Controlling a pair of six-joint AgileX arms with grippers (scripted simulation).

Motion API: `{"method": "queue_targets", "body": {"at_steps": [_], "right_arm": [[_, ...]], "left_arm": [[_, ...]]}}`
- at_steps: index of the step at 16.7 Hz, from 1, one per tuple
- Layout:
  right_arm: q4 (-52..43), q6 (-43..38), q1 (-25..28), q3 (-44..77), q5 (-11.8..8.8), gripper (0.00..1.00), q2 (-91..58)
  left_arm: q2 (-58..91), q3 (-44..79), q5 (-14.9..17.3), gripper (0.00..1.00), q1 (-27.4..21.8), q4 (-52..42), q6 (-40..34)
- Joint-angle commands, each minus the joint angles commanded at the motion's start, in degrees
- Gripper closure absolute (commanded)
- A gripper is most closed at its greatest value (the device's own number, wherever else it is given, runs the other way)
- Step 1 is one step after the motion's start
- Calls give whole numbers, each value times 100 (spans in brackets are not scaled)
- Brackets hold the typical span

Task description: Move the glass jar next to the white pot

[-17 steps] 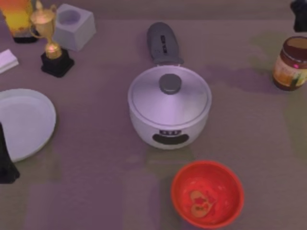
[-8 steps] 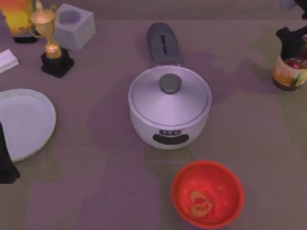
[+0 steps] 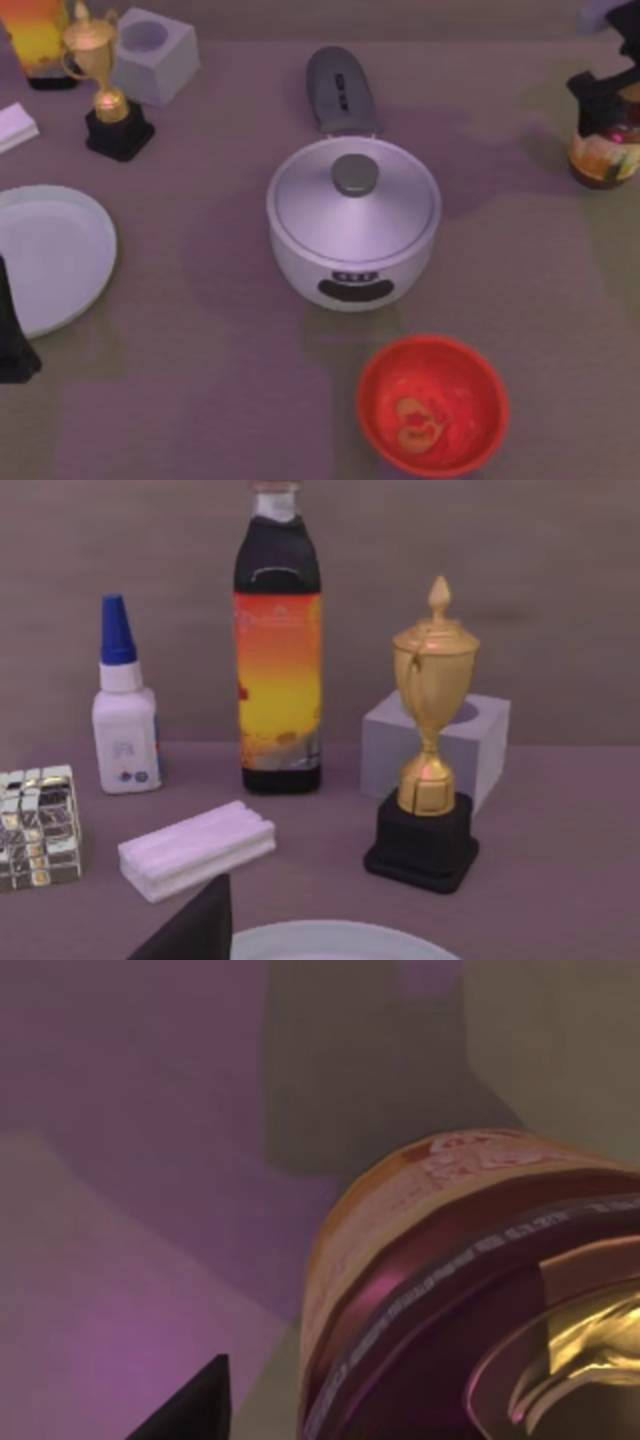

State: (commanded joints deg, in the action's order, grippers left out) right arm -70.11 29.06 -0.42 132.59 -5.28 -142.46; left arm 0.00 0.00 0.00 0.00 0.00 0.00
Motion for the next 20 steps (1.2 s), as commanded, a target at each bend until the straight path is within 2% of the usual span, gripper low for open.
{"method": "queue_targets", "body": {"at_steps": [3, 7, 20], "right_arm": [[390, -20, 19, -304, 4, 0, -81], [416, -21, 21, -327, 5, 0, -88], [416, -21, 21, -327, 5, 98, -88]], "left_arm": [[0, 0, 0, 0, 0, 0, 0], [0, 0, 0, 0, 0, 0, 0], [0, 0, 0, 0, 0, 0, 0]]}}
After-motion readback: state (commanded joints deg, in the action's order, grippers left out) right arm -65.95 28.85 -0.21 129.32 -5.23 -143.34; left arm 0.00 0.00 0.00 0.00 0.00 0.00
